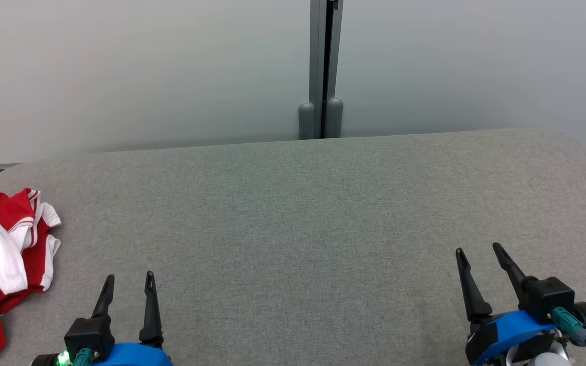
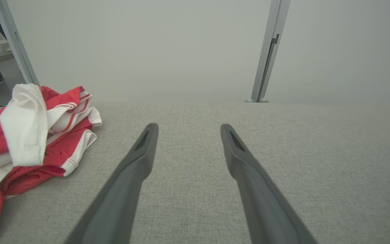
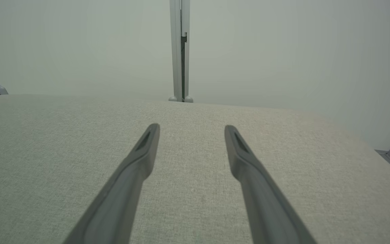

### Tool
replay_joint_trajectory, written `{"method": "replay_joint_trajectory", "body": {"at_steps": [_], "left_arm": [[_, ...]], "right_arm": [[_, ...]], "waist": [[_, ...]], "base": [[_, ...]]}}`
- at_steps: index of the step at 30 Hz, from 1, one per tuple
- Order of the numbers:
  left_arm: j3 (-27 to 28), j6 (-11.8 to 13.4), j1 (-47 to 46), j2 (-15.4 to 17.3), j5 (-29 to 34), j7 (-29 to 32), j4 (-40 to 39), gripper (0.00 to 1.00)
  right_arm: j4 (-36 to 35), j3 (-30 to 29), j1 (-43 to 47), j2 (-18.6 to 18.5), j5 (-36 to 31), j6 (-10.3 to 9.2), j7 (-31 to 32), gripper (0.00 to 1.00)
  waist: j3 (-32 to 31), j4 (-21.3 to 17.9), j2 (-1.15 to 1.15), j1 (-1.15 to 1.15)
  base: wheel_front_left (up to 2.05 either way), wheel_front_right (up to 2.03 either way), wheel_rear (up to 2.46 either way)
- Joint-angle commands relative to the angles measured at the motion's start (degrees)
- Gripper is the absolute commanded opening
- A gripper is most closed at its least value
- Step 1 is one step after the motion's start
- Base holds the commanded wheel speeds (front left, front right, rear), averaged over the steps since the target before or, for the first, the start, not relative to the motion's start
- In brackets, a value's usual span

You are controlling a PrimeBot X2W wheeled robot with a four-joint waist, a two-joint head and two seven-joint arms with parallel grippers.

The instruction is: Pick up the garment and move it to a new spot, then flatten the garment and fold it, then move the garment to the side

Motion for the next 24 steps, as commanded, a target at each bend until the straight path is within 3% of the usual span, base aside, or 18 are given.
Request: {"method": "replay_joint_trajectory", "body": {"at_steps": [1, 9, 24], "left_arm": [[0.12, -0.17, 0.45, 0.35, 1.30, -0.44, 0.09, 1.00], [-0.27, -0.26, 0.48, 0.14, 4.36, -1.20, 0.76, 1.00], [1.65, -0.25, 0.49, -0.36, 2.29, -1.19, 1.78, 1.00]], "right_arm": [[-0.13, -0.06, 0.42, -0.34, -1.39, 0.02, -0.49, 1.00], [0.08, -0.04, 0.18, 0.32, -3.74, 0.02, -1.30, 1.00], [-0.63, -0.72, -0.14, 1.83, -2.13, 0.02, -1.27, 1.00]], "waist": [[0.02, -0.07, 0.00, 0.00], [-0.01, -0.30, 0.00, 0.00], [-0.02, 0.05, 0.00, 0.00]], "base": [[0.00, 0.00, 0.00], [0.00, 0.00, 0.00], [0.00, 0.00, 0.00]]}}
